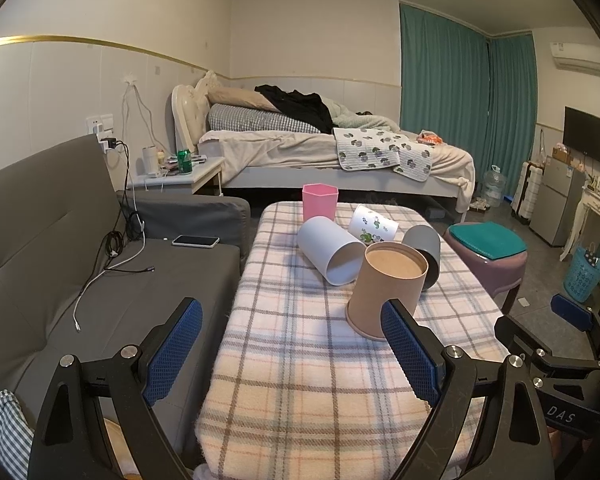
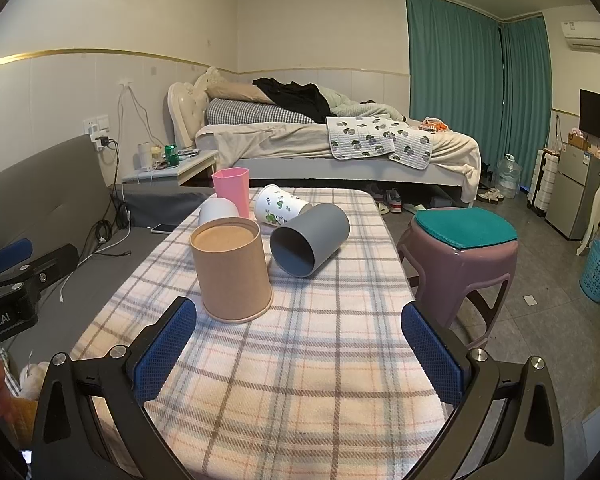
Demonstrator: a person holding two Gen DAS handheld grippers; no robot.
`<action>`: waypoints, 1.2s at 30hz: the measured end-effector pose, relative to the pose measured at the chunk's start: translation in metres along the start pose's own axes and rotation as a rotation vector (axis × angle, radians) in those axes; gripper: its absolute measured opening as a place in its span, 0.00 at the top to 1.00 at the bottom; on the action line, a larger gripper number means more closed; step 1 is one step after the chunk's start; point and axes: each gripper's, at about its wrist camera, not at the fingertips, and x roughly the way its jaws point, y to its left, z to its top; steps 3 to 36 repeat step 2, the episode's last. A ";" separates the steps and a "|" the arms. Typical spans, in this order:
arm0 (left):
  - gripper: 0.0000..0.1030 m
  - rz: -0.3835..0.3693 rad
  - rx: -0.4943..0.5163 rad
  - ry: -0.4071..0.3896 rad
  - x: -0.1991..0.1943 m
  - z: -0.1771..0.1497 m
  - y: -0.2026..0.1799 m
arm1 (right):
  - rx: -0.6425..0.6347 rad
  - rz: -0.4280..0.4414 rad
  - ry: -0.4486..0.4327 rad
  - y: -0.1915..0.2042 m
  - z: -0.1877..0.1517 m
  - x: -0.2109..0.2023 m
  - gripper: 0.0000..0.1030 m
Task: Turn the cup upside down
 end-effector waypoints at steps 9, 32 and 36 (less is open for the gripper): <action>0.09 0.001 -0.002 -0.002 0.000 -0.001 0.001 | 0.000 0.000 0.000 0.000 -0.001 0.000 0.00; 0.09 0.001 -0.002 -0.002 0.000 -0.001 0.001 | 0.000 0.000 0.000 0.000 -0.001 0.000 0.00; 0.09 0.001 -0.002 -0.002 0.000 -0.001 0.001 | 0.000 0.000 0.000 0.000 -0.001 0.000 0.00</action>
